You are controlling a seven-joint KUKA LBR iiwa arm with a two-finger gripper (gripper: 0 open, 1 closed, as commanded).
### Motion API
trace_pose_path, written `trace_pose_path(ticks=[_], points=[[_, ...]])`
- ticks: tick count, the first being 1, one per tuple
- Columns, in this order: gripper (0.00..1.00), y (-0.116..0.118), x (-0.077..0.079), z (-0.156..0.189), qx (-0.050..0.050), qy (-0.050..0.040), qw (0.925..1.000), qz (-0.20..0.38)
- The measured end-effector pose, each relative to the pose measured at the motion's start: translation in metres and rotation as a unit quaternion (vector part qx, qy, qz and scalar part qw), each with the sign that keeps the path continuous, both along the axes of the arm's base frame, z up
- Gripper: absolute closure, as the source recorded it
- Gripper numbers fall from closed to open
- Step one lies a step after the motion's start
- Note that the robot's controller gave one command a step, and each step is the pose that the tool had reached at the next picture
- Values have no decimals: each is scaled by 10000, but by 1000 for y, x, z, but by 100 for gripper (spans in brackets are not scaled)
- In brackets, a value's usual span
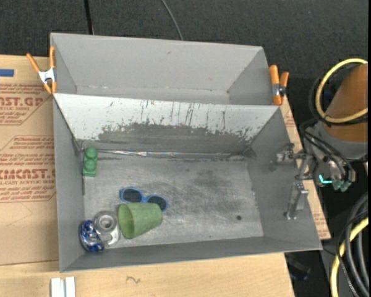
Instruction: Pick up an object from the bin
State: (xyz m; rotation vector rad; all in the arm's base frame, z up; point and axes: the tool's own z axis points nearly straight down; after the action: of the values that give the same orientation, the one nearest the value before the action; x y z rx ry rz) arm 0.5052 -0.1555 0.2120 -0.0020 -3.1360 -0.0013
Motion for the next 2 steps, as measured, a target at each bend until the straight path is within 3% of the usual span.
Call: trace_pose_path(ticks=[1, 2], points=[[0, 100, -18, -72, 18, 4, 9985, -547], [0, 202, -19, -39, 16, -36, 9949, -1007]])
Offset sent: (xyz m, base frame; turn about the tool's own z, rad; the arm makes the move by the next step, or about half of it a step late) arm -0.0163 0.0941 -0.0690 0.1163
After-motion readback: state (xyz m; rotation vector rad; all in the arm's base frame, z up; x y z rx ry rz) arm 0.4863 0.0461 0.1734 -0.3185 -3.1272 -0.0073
